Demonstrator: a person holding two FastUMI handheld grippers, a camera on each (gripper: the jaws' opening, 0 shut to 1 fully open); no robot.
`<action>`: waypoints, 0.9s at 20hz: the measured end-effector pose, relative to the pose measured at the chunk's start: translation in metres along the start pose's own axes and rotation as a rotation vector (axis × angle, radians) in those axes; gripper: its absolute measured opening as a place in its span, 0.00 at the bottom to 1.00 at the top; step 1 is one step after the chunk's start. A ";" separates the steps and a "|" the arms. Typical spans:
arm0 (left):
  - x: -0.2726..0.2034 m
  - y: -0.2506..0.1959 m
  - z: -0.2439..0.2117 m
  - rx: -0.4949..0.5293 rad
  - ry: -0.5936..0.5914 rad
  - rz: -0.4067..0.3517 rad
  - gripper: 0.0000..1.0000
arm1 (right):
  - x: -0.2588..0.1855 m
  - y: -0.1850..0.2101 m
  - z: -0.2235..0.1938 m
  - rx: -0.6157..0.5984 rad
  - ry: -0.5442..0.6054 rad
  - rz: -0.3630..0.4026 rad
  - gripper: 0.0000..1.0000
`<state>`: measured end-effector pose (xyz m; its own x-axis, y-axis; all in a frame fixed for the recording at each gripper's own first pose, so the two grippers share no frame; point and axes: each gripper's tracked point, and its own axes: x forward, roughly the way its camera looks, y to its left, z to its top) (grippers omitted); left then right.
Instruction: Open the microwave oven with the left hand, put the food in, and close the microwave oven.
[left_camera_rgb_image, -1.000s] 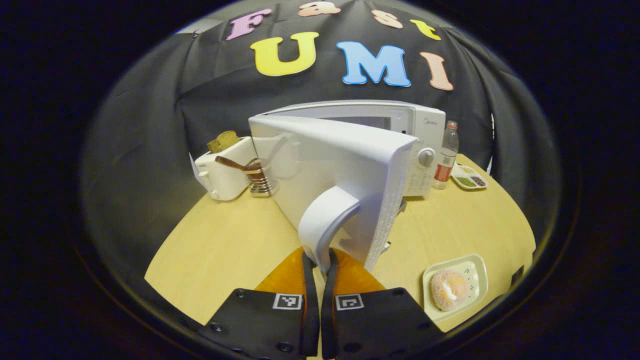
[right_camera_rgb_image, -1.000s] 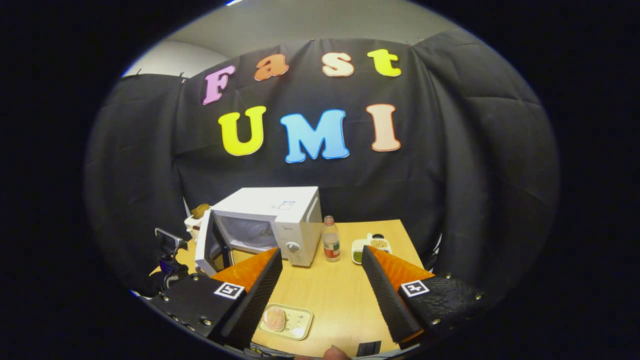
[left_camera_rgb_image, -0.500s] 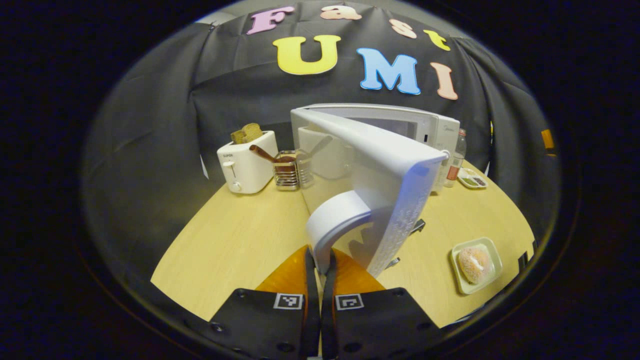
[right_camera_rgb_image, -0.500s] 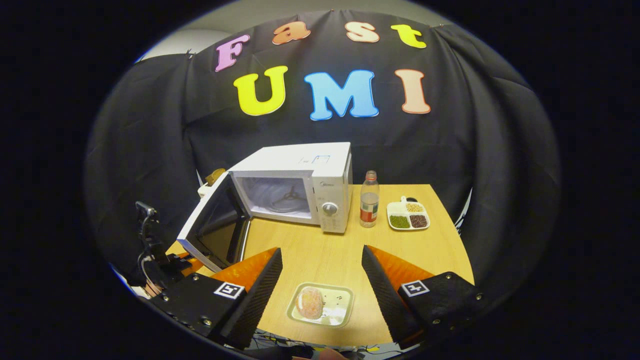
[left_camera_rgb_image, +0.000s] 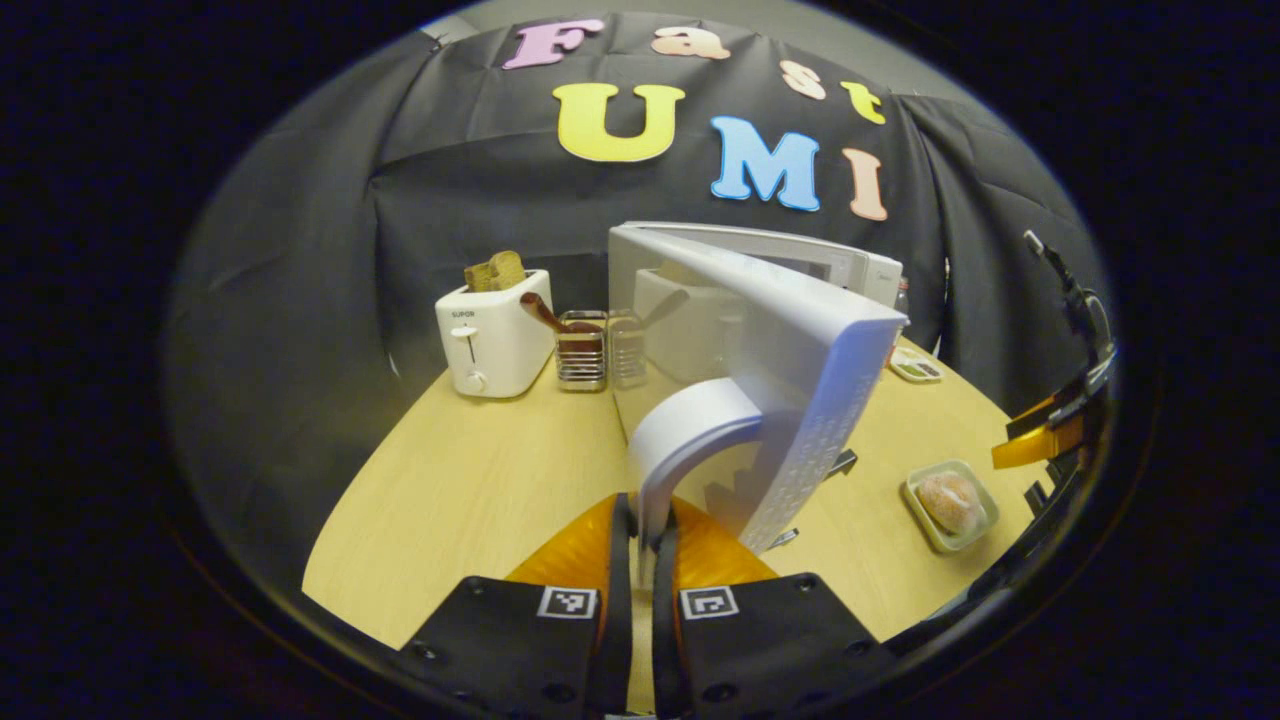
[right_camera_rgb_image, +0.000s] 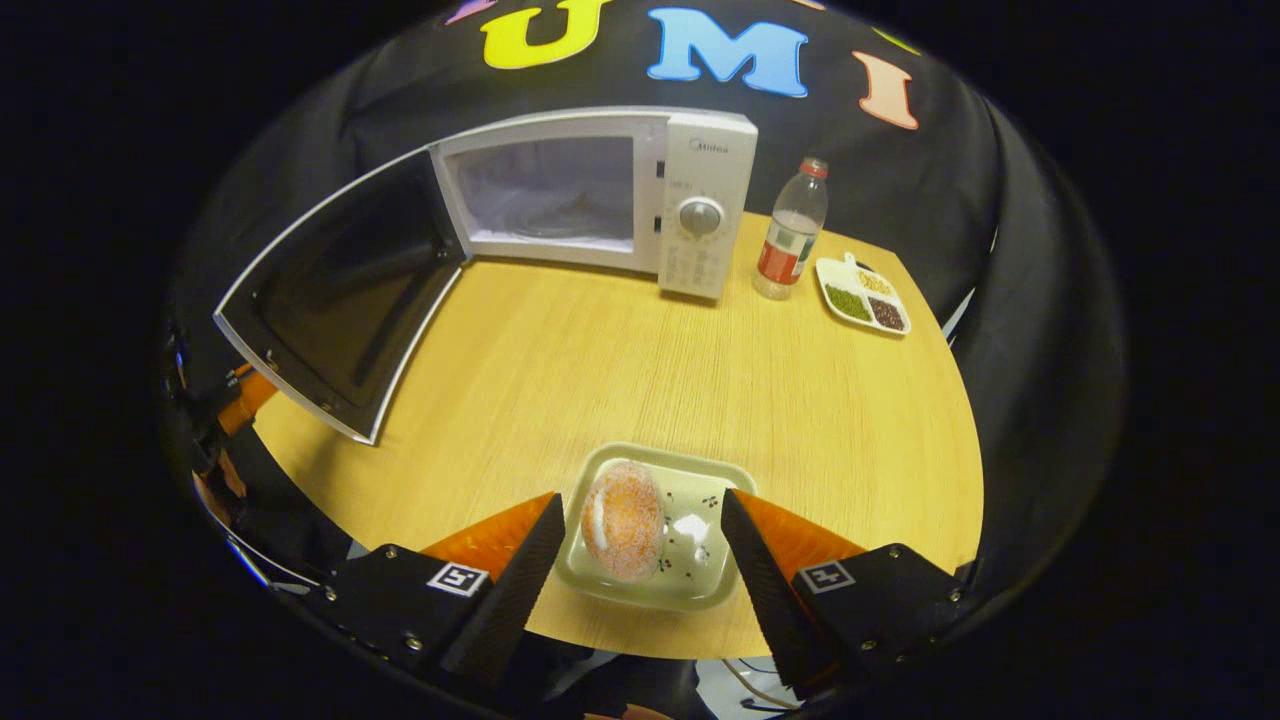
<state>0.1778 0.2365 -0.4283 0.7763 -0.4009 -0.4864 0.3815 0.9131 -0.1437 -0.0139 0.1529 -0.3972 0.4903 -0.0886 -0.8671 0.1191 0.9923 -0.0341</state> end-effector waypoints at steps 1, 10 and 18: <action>0.005 0.003 0.000 -0.017 0.001 -0.011 0.19 | 0.008 -0.001 -0.005 -0.026 0.031 -0.011 0.97; -0.031 0.035 -0.002 -0.048 0.018 0.046 0.66 | 0.056 0.011 -0.026 -0.036 0.165 0.021 0.96; -0.163 0.011 0.053 -0.146 -0.164 0.361 0.84 | 0.084 0.011 -0.035 -0.096 0.209 0.085 0.84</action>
<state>0.0821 0.3076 -0.3048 0.9212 -0.0486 -0.3859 0.0040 0.9933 -0.1155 -0.0015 0.1592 -0.4881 0.3043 0.0059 -0.9526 -0.0025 1.0000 0.0054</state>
